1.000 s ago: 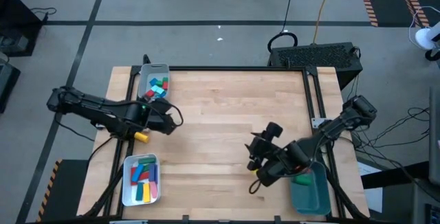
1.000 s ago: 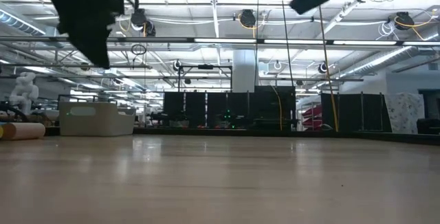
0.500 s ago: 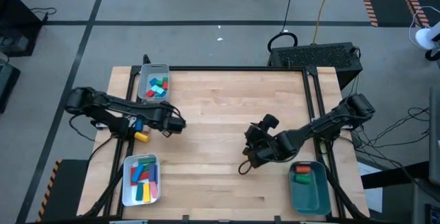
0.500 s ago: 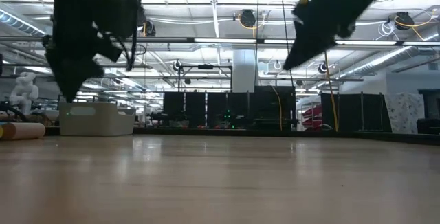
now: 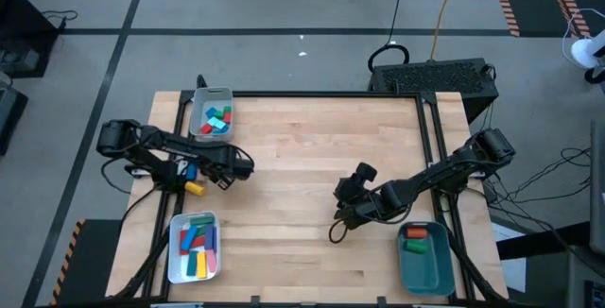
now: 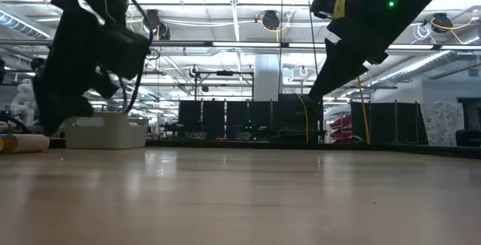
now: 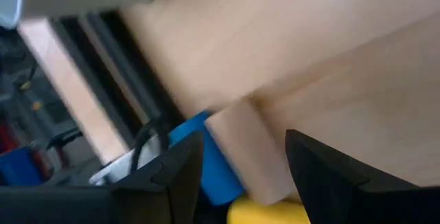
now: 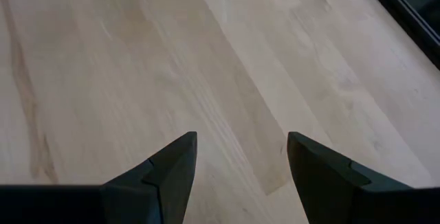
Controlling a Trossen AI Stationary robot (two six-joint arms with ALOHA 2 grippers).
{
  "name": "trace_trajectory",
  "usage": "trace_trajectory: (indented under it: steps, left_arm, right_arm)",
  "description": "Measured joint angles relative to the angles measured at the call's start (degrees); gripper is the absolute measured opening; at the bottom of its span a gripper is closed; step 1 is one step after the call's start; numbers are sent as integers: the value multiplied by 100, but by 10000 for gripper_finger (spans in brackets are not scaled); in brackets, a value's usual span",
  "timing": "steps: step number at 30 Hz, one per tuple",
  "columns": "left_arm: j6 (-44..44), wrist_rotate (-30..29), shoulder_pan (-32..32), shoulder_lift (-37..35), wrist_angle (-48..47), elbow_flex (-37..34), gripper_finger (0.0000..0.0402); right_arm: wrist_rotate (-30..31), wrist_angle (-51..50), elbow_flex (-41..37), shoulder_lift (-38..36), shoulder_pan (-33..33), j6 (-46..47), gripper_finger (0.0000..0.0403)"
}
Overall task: Sort blocks by size
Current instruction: Put the brown cylindrical block into the blue bin
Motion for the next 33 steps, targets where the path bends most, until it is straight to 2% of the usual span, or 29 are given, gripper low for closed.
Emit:
trace_trajectory:
  steps: [9, 15, 25, 33]
  left_arm:
    - [123, 6, 332, 110, 360, -349, 207]
    - [129, 209, 443, 226, 733, -707, 207]
    - [196, 457, 451, 302, 1009, -798, 205]
    - [317, 467, 319, 322, 1197, -485, 142]
  right_arm:
    - [-7, 4, 0, 0, 0, -22, 210]
    - [-139, 3, 2, 0, 2, -22, 210]
    - [-149, -4, 2, -2, 109, -143, 210]
    - [-147, 6, 2, -2, 101, -140, 210]
